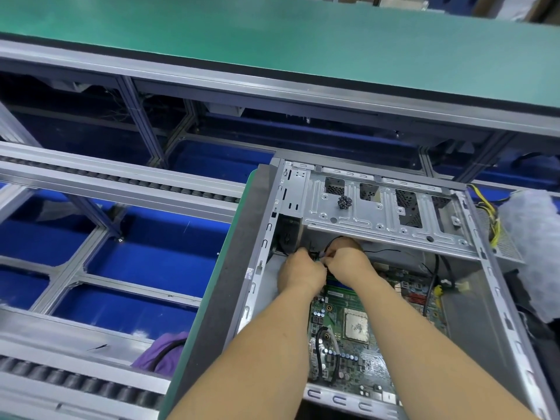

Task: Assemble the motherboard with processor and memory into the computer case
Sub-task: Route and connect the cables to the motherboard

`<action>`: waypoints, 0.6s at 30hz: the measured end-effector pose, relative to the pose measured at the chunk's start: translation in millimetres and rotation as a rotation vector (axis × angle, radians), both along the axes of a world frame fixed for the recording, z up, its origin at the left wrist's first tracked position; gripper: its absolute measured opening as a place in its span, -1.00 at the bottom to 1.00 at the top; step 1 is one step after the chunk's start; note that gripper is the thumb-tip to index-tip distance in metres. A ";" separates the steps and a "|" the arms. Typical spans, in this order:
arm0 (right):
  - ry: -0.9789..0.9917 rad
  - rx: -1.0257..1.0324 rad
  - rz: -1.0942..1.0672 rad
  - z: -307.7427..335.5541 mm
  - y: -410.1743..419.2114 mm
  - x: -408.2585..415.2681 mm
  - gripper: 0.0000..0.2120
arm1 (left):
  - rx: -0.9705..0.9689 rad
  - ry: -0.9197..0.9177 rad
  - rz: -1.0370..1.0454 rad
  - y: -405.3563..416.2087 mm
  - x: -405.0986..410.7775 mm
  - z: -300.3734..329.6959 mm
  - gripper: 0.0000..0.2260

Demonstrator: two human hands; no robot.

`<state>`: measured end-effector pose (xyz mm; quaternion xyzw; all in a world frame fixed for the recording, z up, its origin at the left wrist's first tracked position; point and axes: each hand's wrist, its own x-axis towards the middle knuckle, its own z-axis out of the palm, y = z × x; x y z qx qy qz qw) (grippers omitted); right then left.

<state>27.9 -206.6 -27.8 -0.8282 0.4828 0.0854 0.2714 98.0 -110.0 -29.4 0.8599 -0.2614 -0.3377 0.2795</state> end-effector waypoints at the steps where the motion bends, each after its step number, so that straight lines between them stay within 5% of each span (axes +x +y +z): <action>1: -0.012 -0.006 0.015 2.2 1.1 -4.2 -0.78 | -0.009 0.013 0.004 0.0 -0.3 1.5 -0.68; 7: -0.007 0.038 0.013 31.8 -8.7 -39.6 -0.65 | -0.020 0.017 -0.006 -0.1 -1.9 1.9 -0.70; 14: -0.006 -0.110 -0.188 53.4 -5.0 -112.0 -0.78 | -0.021 0.078 0.015 -2.8 -1.8 0.2 -0.55; 18: 0.036 0.015 -0.308 49.3 -3.4 -143.6 -0.80 | 0.014 0.104 0.031 -3.4 -2.6 4.7 -0.62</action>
